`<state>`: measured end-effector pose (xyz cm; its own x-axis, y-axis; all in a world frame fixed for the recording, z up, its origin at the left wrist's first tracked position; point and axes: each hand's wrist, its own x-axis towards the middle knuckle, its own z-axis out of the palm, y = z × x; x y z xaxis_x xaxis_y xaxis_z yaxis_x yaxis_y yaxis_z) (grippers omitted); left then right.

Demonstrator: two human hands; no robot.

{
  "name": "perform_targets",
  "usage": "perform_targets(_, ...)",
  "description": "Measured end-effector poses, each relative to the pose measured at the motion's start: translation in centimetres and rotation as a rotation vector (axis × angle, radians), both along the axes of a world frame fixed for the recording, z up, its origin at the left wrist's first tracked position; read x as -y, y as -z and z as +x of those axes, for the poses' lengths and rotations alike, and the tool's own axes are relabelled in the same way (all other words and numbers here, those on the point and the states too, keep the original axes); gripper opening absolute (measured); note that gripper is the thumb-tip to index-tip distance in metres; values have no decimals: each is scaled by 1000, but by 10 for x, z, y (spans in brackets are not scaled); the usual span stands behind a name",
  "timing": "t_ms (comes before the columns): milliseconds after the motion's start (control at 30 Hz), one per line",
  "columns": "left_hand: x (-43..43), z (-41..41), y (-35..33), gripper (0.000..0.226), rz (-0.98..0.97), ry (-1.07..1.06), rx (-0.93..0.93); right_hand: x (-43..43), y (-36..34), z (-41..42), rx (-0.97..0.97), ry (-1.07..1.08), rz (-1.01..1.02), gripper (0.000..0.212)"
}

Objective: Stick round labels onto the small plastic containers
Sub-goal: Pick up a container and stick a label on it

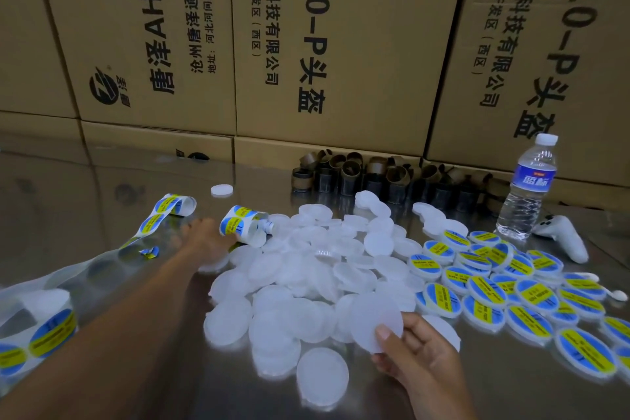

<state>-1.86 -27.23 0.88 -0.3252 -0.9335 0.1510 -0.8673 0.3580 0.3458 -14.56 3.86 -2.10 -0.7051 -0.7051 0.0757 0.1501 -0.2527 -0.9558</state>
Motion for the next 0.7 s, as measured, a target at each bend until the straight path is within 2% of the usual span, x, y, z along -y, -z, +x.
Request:
perform_targets(67,2,-1,-2,24,18,75,-96,0,-2,1,-4,-8,14,11)
perform_targets(167,4,-6,2,10,155,133,-458,0,-4,2,0,-11,5,11)
perform_targets(233,-2,-9,4,15,243,194,-613,0,-5,3,12,-19,-6,10)
perform_targets(433,-34,-17,-12,54,141,268,-728,0,-3,2,25,-23,-26,15)
perform_targets(533,-57,-18,-31,48,101,319,-821,0,-3,3,15,-40,-25,13)
perform_targets(633,-79,-23,-39,39,232,330,-938,0,-4,3,12,-38,-17,13)
perform_targets(700,-94,-27,-36,45,334,308,-1040,-1,-6,4,15,-37,-17,11)
